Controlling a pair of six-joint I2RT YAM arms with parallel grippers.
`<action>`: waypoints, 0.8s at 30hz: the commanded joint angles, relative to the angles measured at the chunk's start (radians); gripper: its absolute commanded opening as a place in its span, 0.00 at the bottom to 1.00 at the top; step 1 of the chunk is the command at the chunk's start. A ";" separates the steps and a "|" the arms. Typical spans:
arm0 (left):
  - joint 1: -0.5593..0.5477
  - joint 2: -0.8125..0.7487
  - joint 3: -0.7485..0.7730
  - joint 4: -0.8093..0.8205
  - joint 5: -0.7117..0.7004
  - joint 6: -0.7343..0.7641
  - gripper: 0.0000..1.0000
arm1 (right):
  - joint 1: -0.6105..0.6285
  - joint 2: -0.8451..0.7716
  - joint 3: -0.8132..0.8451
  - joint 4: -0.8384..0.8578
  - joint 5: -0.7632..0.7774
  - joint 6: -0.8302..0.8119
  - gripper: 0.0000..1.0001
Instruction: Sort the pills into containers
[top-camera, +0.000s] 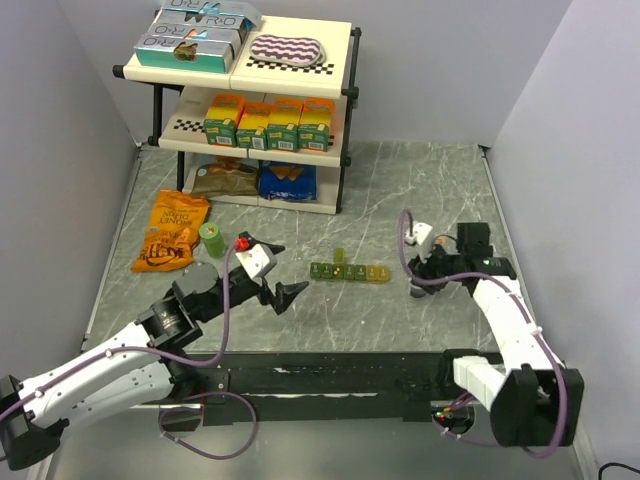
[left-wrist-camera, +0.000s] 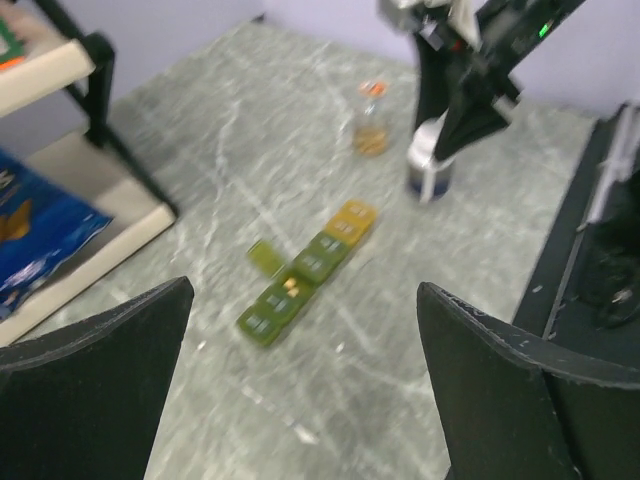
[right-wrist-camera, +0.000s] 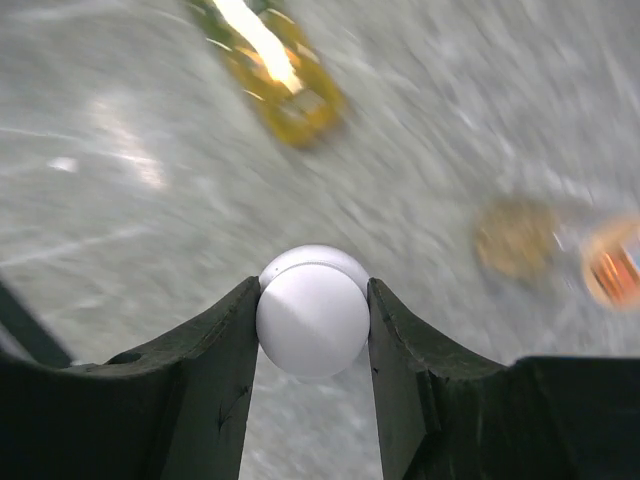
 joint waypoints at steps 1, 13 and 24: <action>0.003 -0.027 0.051 -0.135 -0.075 0.085 0.99 | -0.131 0.058 -0.004 0.102 0.060 -0.052 0.25; 0.003 -0.090 0.016 -0.151 -0.110 0.039 0.99 | -0.235 0.158 0.028 0.088 -0.012 -0.106 0.72; 0.028 0.014 0.057 -0.160 -0.265 -0.185 0.99 | -0.072 0.130 0.232 -0.209 -0.289 -0.230 0.92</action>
